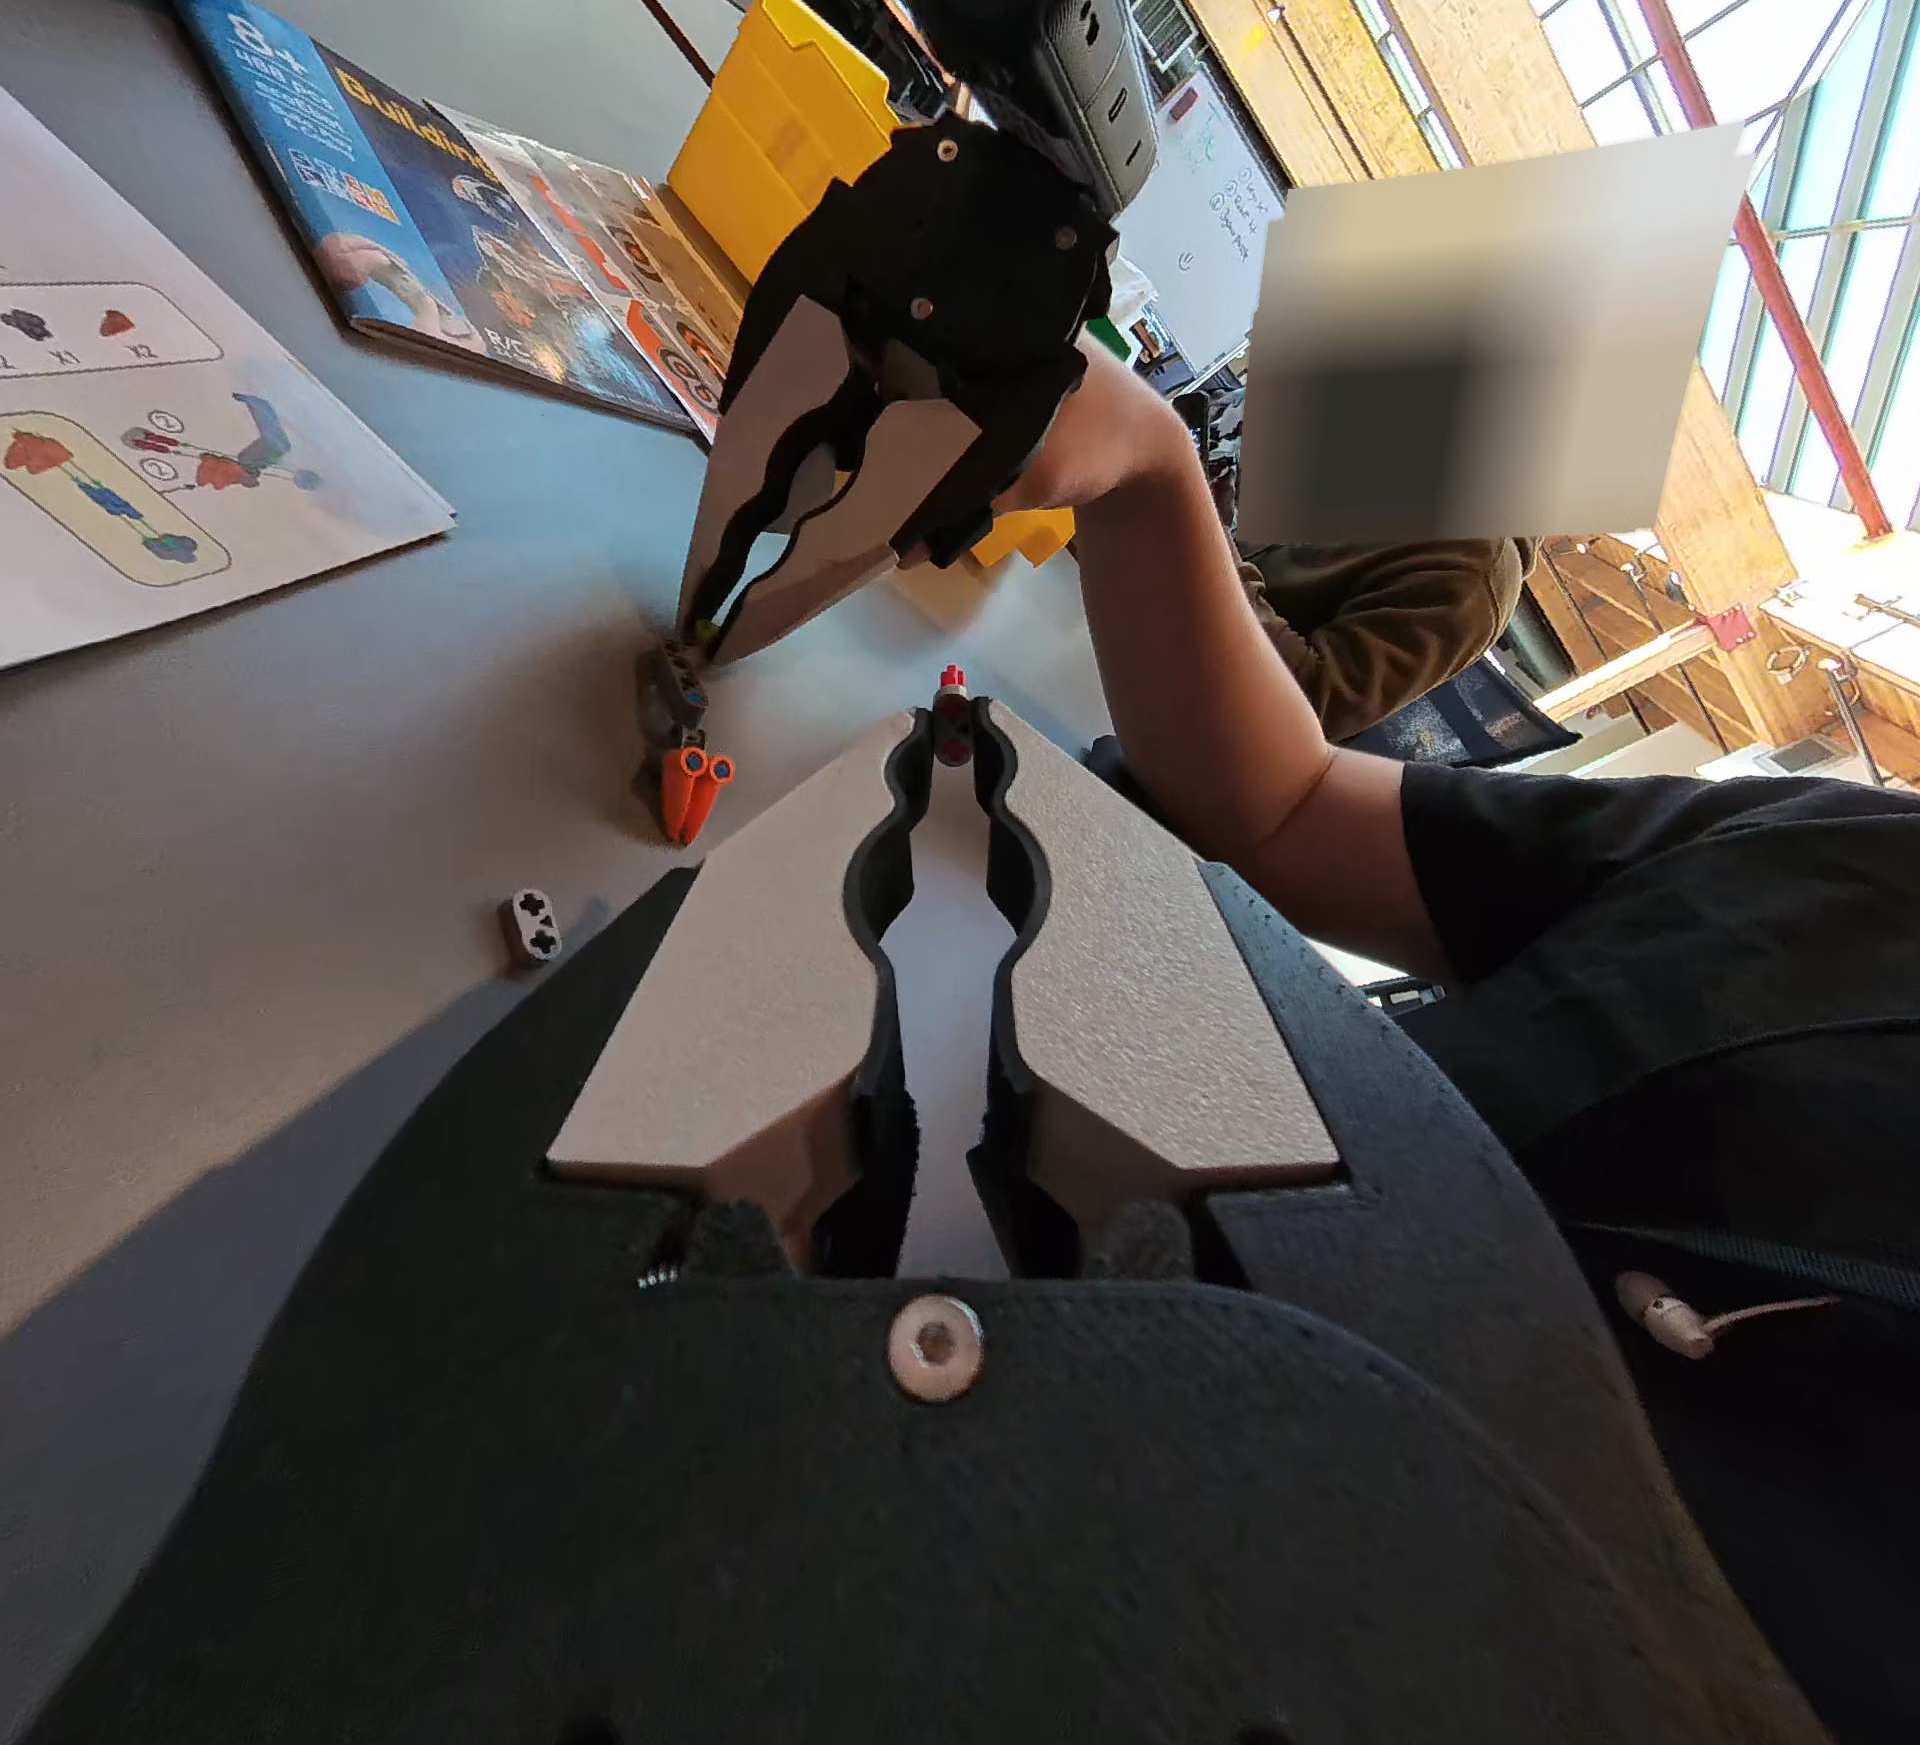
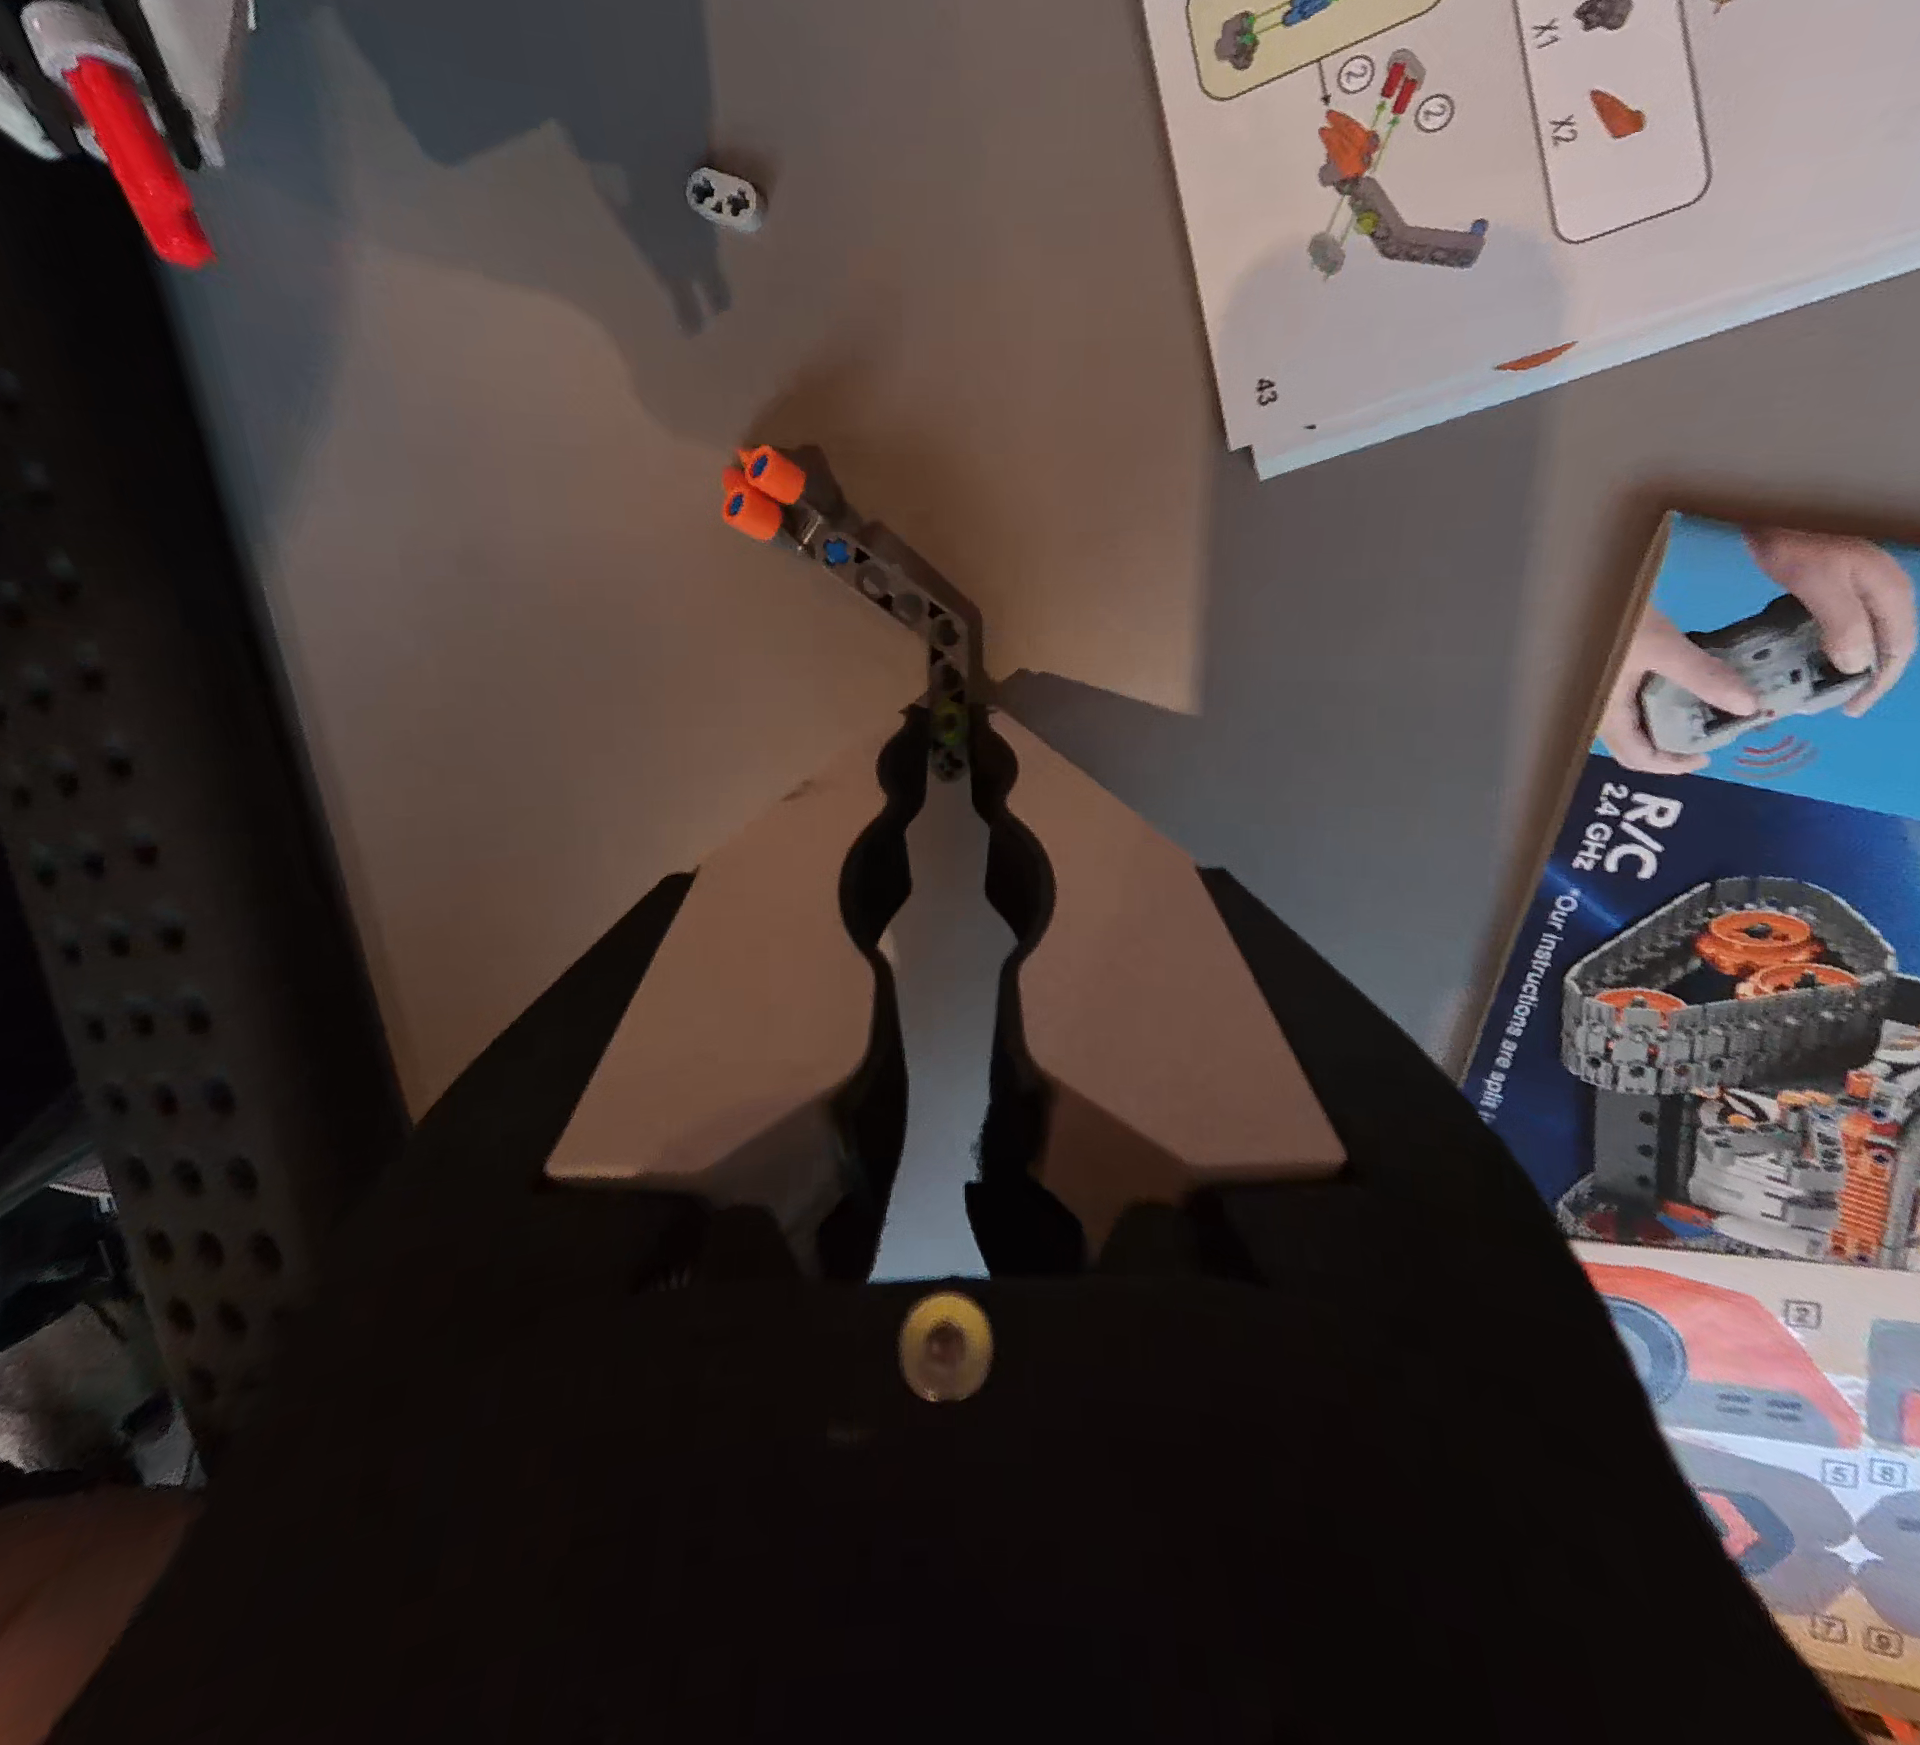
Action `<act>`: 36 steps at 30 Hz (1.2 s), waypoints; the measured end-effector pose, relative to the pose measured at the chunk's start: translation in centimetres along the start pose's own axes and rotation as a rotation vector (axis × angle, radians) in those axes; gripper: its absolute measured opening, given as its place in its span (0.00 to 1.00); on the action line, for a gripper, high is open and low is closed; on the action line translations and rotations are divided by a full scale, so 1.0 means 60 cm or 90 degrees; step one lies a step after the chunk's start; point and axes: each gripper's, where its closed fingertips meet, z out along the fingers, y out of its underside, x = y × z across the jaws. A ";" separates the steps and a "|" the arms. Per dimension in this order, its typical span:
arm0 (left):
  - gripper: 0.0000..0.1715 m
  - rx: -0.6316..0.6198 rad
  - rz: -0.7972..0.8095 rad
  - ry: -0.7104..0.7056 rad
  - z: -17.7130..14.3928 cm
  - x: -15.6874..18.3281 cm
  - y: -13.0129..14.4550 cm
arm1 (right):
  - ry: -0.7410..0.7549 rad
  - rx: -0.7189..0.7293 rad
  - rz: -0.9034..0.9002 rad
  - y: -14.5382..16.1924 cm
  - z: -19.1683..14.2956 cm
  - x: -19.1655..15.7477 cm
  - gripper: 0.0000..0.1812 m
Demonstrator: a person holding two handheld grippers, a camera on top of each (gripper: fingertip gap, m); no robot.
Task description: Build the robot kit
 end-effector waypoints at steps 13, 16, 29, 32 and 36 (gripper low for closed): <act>0.03 0.016 0.011 0.023 -0.007 0.022 -0.014 | -0.139 0.558 0.225 -0.098 -0.146 0.042 0.04; 0.03 0.026 0.024 0.018 -0.005 0.024 -0.040 | -0.206 0.817 0.308 -0.141 -0.226 0.057 0.03; 0.03 0.006 0.202 -0.054 0.049 0.027 -0.223 | -0.192 0.881 0.268 -0.154 -0.217 0.094 0.03; 0.03 0.025 0.157 -0.020 0.047 -0.005 -0.187 | -0.238 0.938 0.288 -0.160 -0.239 0.104 0.03; 0.03 0.054 0.086 0.037 0.041 -0.017 -0.192 | -0.219 0.889 0.259 -0.174 -0.216 0.096 0.03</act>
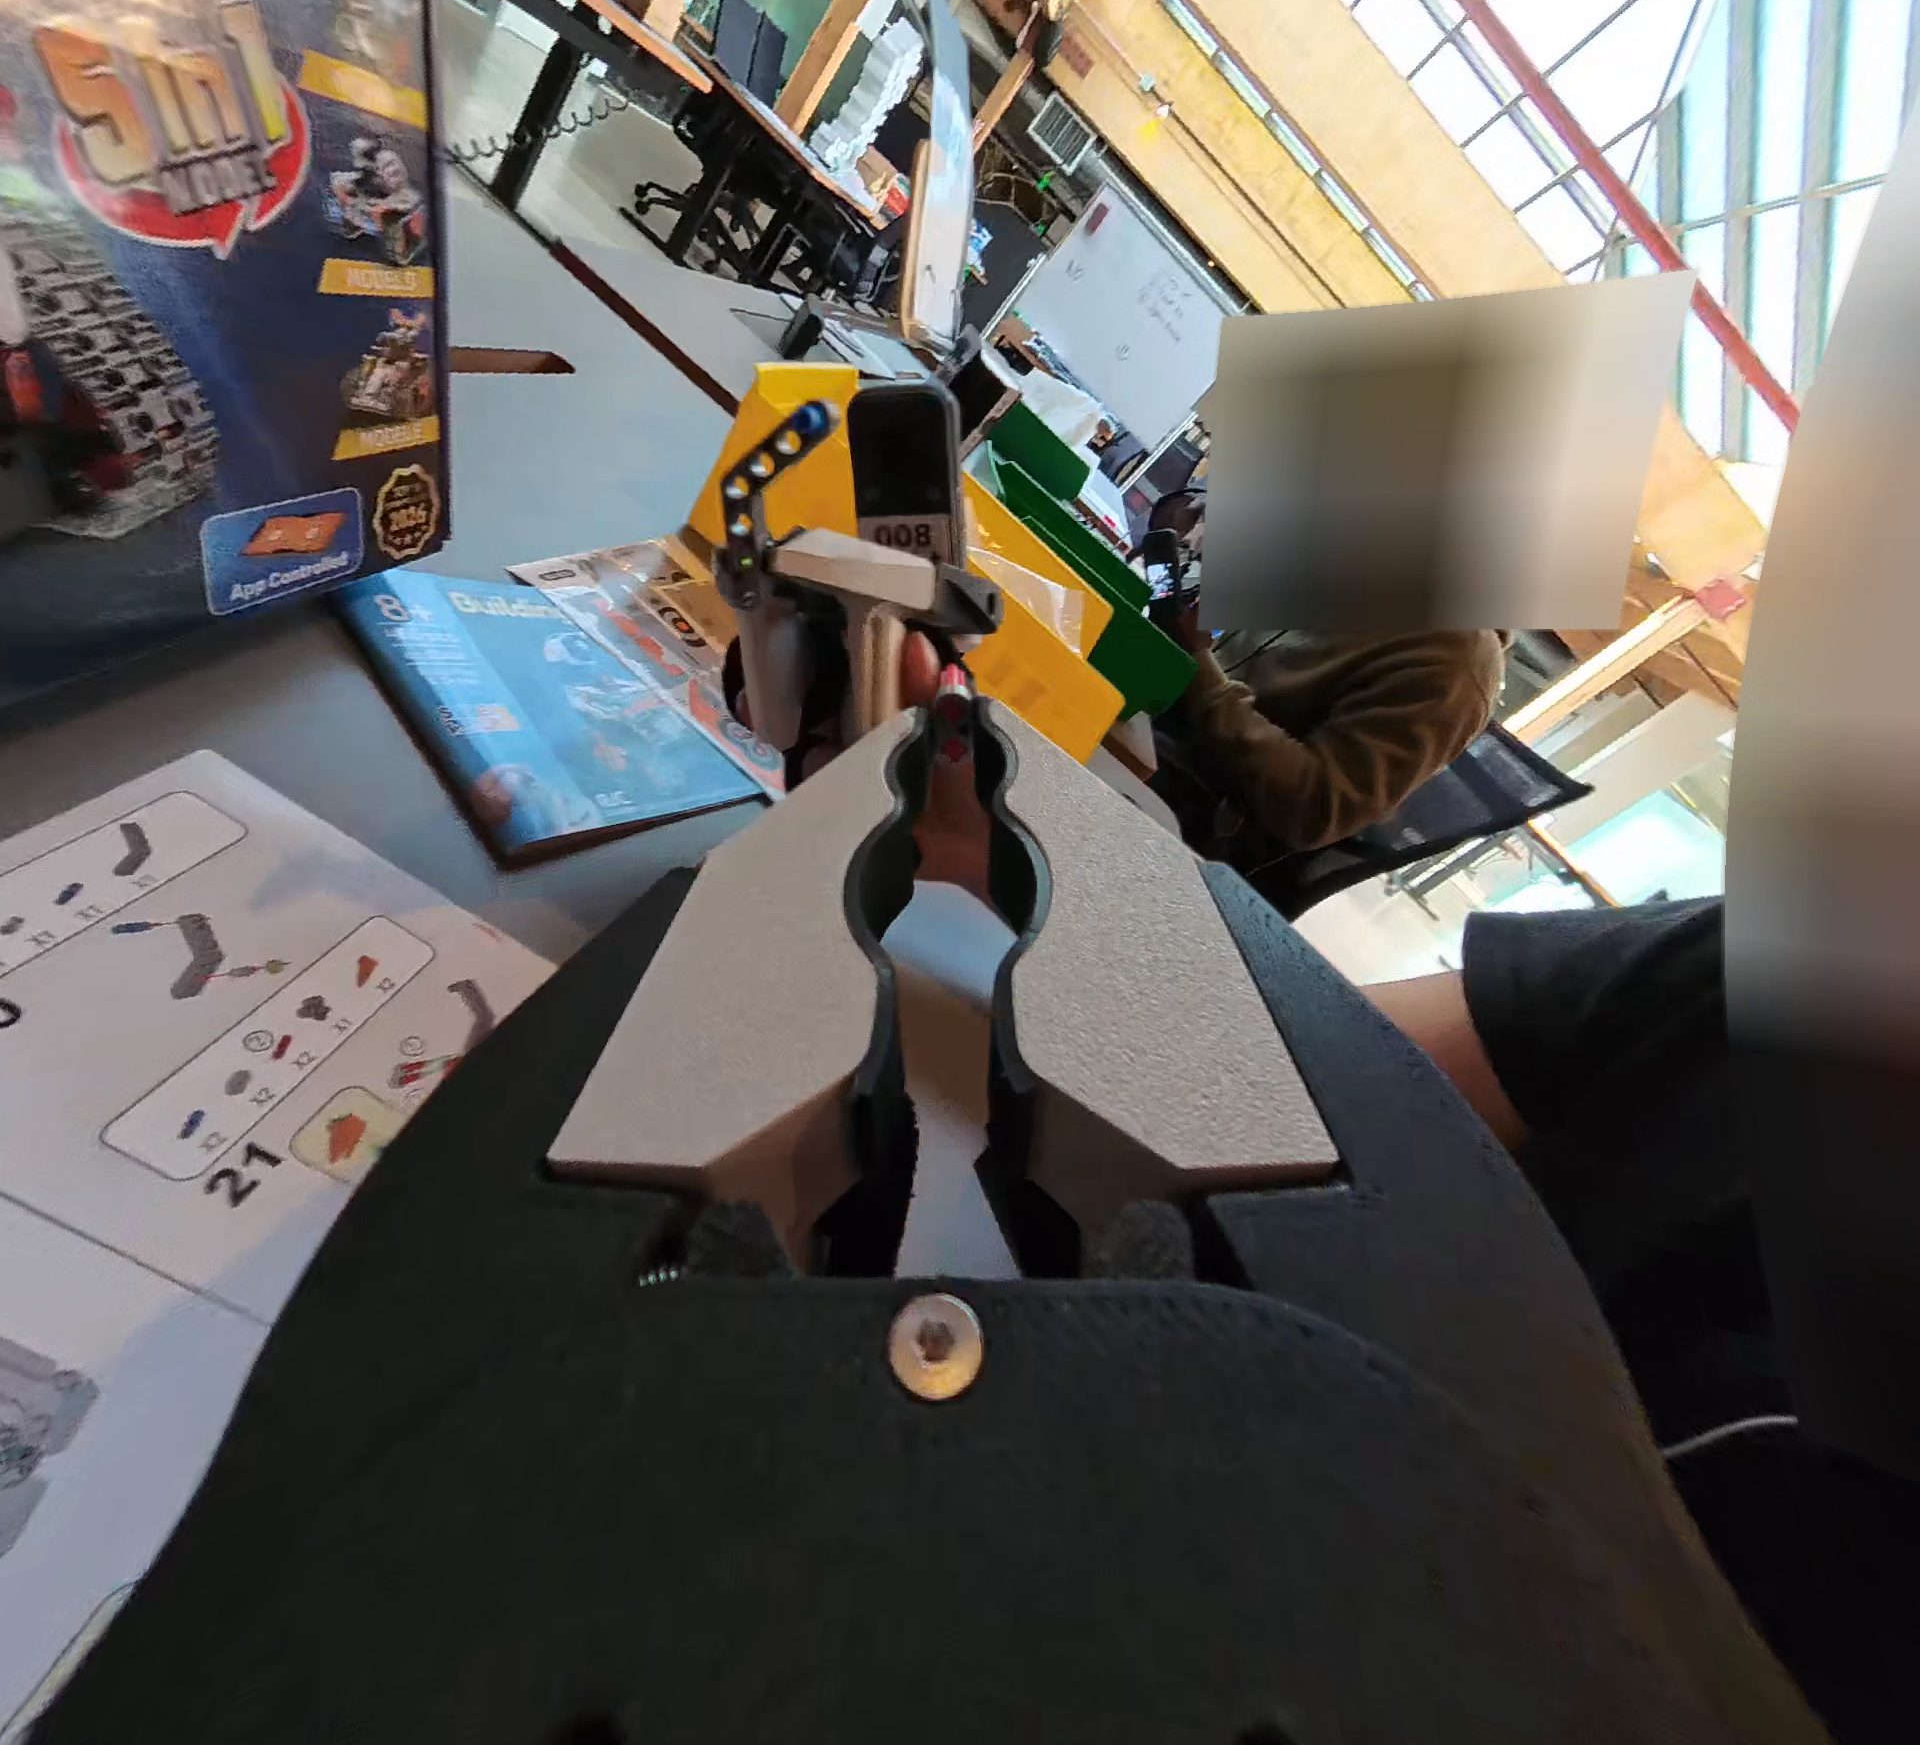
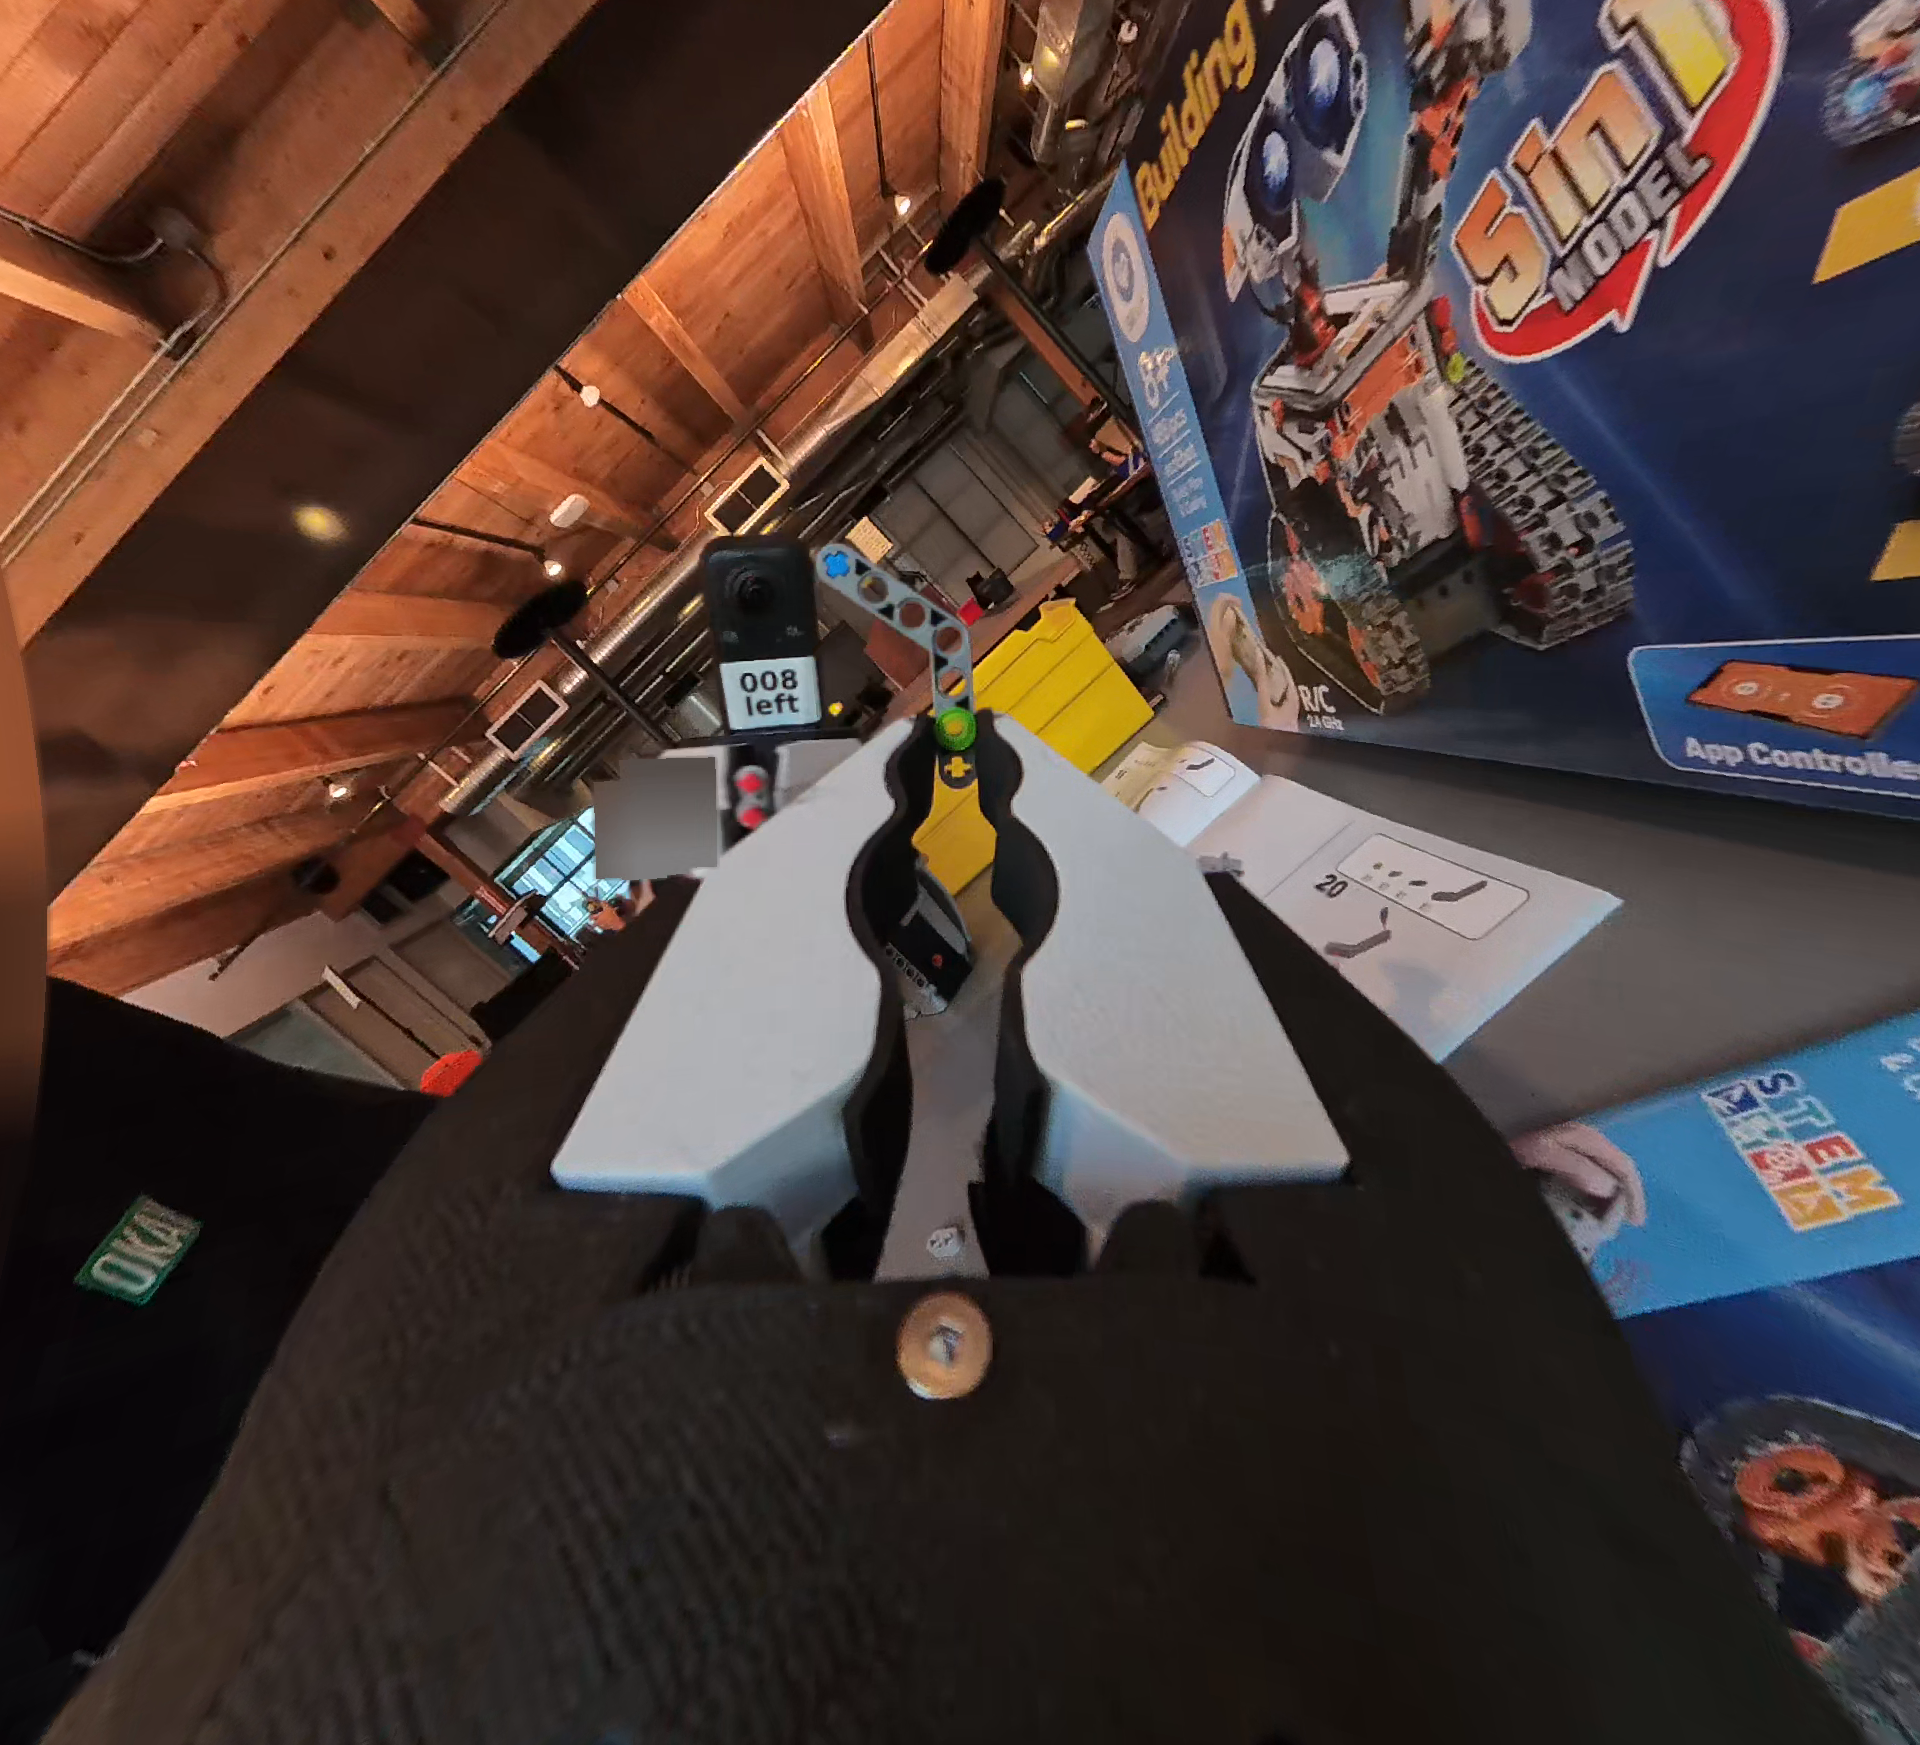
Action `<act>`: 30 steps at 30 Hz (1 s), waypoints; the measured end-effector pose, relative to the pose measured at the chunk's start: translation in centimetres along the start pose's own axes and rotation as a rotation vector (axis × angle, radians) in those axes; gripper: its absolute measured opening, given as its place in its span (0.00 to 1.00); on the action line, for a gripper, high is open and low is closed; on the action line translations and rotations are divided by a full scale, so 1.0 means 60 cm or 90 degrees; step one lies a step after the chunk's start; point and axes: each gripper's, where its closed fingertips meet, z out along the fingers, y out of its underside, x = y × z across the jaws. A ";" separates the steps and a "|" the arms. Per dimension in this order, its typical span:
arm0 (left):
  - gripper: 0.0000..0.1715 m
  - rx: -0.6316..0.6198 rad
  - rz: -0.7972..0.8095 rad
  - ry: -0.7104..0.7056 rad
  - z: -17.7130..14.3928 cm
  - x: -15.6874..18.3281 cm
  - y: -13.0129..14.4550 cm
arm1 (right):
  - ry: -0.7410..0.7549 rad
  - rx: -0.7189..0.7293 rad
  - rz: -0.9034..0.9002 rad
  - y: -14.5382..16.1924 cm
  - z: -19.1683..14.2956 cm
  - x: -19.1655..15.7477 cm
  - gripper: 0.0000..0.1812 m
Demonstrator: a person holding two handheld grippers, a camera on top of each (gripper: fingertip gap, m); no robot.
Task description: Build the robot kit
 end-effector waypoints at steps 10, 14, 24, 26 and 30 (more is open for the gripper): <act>0.03 0.004 0.052 -0.016 -0.003 -0.034 0.011 | -0.053 0.002 0.021 0.025 0.023 -0.008 0.03; 0.03 0.026 0.204 -0.112 -0.009 -0.044 0.000 | -0.054 -0.028 0.016 0.036 0.023 -0.002 0.03; 0.03 0.009 0.108 -0.050 -0.004 -0.053 0.026 | -0.086 -0.047 0.108 0.032 0.005 -0.004 0.03; 0.03 0.014 0.100 -0.039 -0.003 -0.051 0.026 | -0.104 -0.036 0.122 0.031 0.007 -0.006 0.03; 0.03 0.003 0.129 -0.030 -0.002 -0.045 0.030 | -0.042 -0.055 0.032 0.038 0.008 0.003 0.03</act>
